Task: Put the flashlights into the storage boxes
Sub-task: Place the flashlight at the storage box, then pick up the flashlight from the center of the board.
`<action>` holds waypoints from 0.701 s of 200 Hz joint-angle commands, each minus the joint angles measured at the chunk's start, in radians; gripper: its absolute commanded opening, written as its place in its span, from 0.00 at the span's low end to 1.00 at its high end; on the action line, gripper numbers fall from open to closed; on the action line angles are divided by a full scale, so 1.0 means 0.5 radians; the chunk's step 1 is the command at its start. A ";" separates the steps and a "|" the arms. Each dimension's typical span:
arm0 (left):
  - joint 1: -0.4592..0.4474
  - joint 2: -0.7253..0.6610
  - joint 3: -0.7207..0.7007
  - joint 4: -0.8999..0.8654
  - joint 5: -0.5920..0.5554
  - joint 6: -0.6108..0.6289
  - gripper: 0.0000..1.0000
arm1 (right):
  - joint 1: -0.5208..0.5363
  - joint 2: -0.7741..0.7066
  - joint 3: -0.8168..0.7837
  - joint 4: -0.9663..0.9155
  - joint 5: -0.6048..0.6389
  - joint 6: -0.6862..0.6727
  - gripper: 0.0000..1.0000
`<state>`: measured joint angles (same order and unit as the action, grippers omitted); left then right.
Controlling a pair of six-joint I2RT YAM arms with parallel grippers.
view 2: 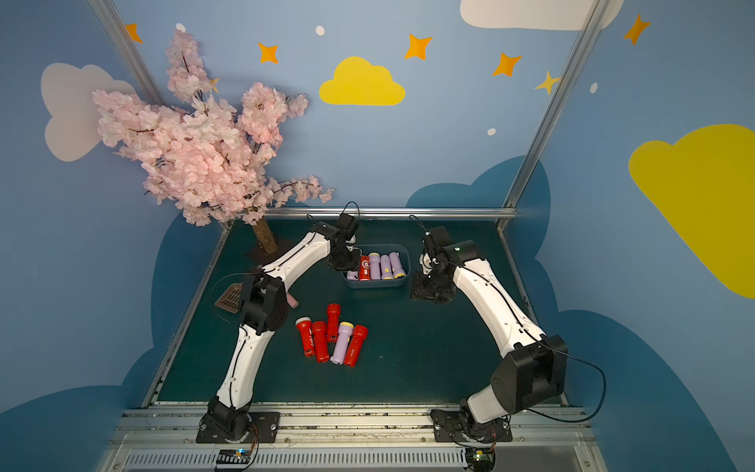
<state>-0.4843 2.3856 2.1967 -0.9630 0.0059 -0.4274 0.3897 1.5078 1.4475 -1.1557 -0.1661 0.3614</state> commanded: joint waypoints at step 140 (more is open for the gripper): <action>-0.012 -0.687 -0.354 0.091 0.127 0.072 0.79 | 0.014 -0.171 -0.129 0.067 -0.151 0.032 0.52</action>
<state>-0.4858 2.1300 2.0922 -0.9279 0.0544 -0.4107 0.3901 1.4445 1.3994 -1.1393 -0.2100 0.3637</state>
